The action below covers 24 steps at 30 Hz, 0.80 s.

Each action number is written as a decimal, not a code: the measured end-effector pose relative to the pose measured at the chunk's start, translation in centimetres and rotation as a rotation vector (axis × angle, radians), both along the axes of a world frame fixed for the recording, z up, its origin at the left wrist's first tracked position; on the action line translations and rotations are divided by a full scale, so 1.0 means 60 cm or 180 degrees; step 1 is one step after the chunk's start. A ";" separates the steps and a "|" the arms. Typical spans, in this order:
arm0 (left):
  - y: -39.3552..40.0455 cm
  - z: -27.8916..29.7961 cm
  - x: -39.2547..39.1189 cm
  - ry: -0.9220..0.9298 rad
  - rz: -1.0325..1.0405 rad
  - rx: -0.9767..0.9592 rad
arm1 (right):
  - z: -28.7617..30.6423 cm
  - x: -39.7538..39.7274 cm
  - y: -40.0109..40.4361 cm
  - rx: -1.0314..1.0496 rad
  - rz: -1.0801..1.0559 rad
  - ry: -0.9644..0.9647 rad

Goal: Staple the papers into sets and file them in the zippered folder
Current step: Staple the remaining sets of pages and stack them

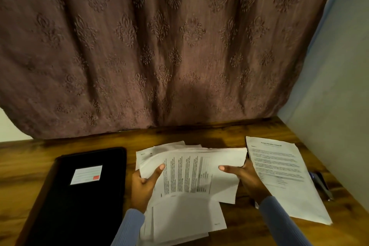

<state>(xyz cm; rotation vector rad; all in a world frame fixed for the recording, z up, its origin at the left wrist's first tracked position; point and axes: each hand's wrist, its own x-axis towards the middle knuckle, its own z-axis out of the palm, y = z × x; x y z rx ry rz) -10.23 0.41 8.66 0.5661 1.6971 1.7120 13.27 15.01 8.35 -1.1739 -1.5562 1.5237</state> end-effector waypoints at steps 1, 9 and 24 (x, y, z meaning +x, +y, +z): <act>0.000 -0.003 -0.001 0.0015 -0.0022 0.0004 | -0.004 0.000 -0.003 -0.0041 0.0033 0.0031; -0.001 -0.001 -0.013 0.0035 -0.0141 0.0190 | 0.014 -0.010 0.008 0.0123 -0.0032 -0.0006; -0.001 -0.029 0.009 0.0016 -0.0043 0.0059 | -0.005 -0.008 -0.012 0.0137 -0.0063 0.0280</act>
